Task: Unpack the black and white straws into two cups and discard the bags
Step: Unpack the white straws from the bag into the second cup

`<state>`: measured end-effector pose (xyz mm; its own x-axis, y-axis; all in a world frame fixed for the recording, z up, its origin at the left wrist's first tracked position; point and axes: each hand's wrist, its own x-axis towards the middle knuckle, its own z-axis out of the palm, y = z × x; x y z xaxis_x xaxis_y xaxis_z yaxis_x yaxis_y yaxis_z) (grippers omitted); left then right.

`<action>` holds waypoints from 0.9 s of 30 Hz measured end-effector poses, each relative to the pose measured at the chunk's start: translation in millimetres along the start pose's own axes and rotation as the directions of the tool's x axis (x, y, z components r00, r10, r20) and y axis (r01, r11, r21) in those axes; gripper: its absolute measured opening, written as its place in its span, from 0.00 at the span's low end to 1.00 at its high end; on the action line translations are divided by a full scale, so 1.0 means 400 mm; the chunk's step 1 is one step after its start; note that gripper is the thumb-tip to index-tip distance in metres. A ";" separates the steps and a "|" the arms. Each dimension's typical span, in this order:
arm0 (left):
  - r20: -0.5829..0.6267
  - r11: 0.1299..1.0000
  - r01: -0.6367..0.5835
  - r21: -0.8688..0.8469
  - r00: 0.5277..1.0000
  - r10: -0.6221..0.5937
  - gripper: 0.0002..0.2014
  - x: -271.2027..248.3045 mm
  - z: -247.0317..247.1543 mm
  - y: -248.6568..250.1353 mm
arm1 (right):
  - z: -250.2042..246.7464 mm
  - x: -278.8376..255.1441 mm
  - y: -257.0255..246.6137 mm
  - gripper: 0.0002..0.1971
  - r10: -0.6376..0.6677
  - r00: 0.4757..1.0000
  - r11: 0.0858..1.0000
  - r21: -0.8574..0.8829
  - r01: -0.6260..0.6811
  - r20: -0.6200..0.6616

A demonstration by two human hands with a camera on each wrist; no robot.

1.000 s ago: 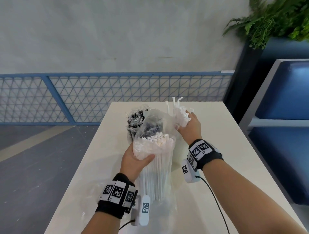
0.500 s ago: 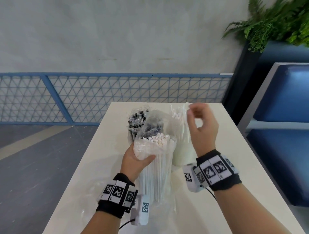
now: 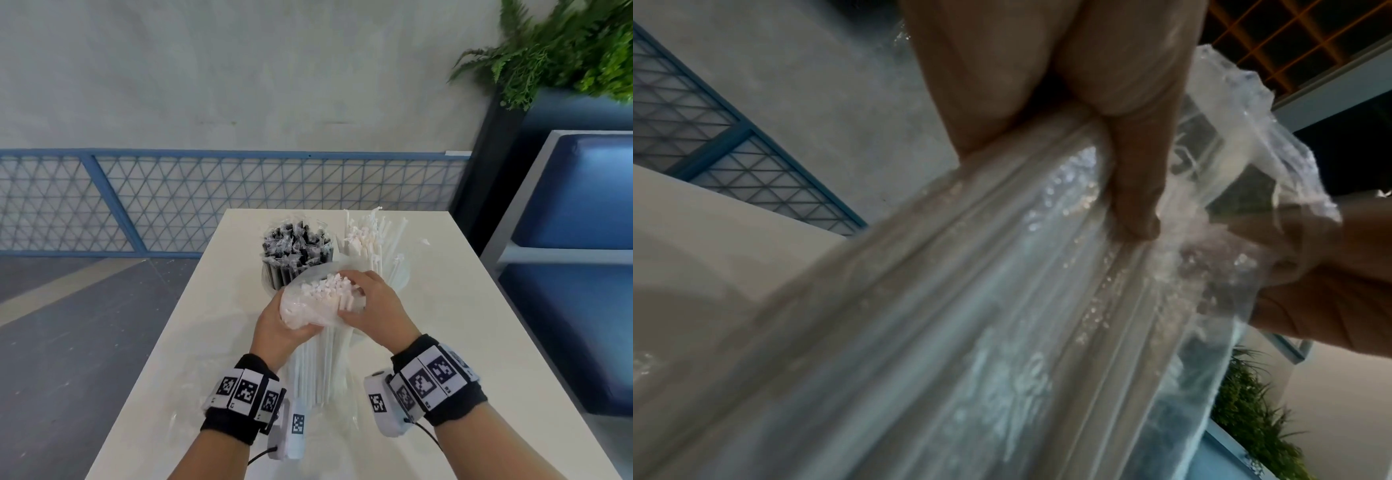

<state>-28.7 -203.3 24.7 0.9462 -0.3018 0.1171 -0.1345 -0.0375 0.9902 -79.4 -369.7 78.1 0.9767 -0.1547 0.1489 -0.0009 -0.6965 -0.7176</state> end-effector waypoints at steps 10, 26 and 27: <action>0.006 1.000 -0.030 0.003 1.000 0.030 0.34 -0.009 0.010 0.000 | 0.026 -0.050 0.033 0.15 -0.022 0.976 0.981 0.185 0.063 -0.215; 0.072 0.998 -0.031 -0.060 0.997 0.035 0.32 -0.017 0.016 0.009 | 0.004 -0.056 0.014 0.29 -0.320 0.947 0.946 -0.076 0.316 -0.036; 0.079 0.998 -0.036 -0.057 0.996 0.041 0.31 -0.017 0.016 0.011 | 0.002 -0.054 0.010 0.29 -0.302 0.953 0.948 -0.107 0.299 -0.016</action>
<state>-37.7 -207.5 27.6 0.9136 -0.3775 0.1512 -0.1518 0.0283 0.9880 -100.3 -368.7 71.4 0.9278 0.0522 0.3693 0.2682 -0.7814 -0.5634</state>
